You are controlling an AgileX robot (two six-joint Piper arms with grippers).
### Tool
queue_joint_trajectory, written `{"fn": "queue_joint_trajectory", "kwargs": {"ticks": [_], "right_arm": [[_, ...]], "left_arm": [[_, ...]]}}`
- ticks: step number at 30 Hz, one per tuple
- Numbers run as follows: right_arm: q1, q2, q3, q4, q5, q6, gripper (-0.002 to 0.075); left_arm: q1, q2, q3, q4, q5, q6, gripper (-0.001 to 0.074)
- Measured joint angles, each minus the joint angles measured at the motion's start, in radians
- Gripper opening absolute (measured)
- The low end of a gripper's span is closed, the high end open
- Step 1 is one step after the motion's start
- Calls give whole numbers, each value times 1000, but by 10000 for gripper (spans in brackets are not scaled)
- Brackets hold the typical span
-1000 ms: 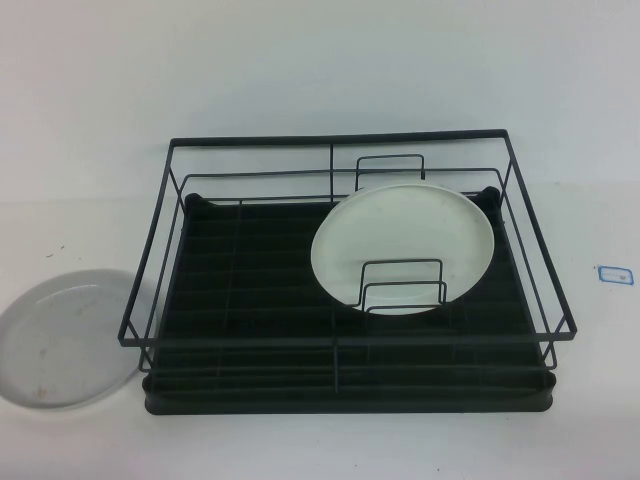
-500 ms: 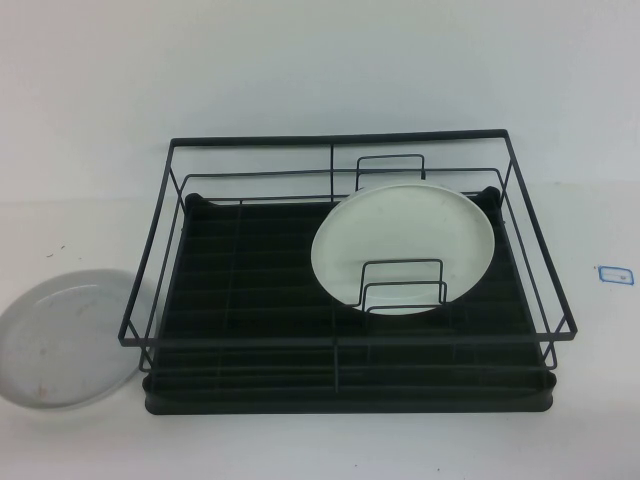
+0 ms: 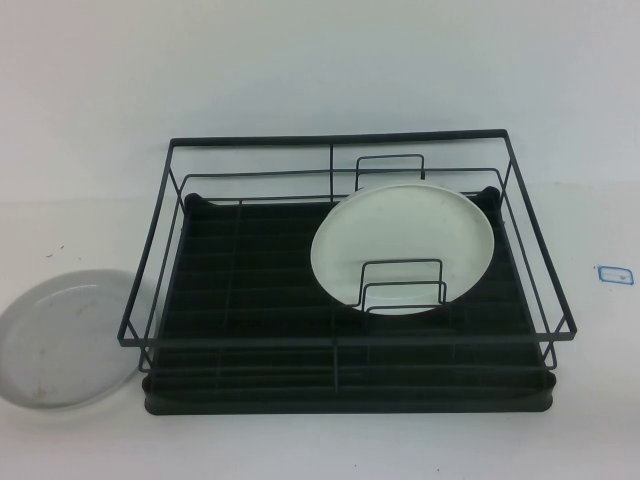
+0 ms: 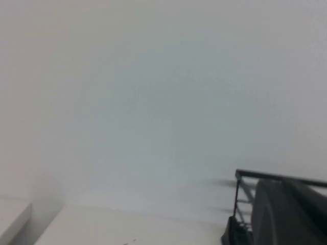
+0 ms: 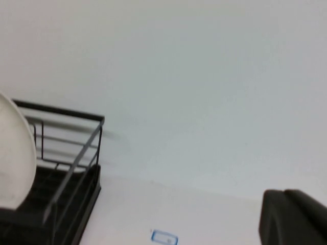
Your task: Place plate on rack
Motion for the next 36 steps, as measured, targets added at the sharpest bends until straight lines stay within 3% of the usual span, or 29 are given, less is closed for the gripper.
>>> {"fn": "queue_joint_trajectory", "kwargs": {"ticks": [8,14,16,21,27,33,36], "right_arm": [[0,0,0,2,-133,0,18],[0,0,0,2,-391,0,18],[0,0,-28,2,-402,0,18],[0,0,-165,2,-257,18,18],[0,-1,-304,2,-36,20,18],[0,46,-406,2,195,20,18],[0,107,-441,17,311,20,18]], "left_arm": [[0,0,0,-27,-32,-40,0],[0,2,-195,38,155,57,1],[0,2,-281,81,273,131,0],[0,72,-464,167,498,185,0],[0,205,-624,215,654,29,0],[0,348,-713,226,713,-31,0],[0,444,-727,353,704,-148,0]]}}
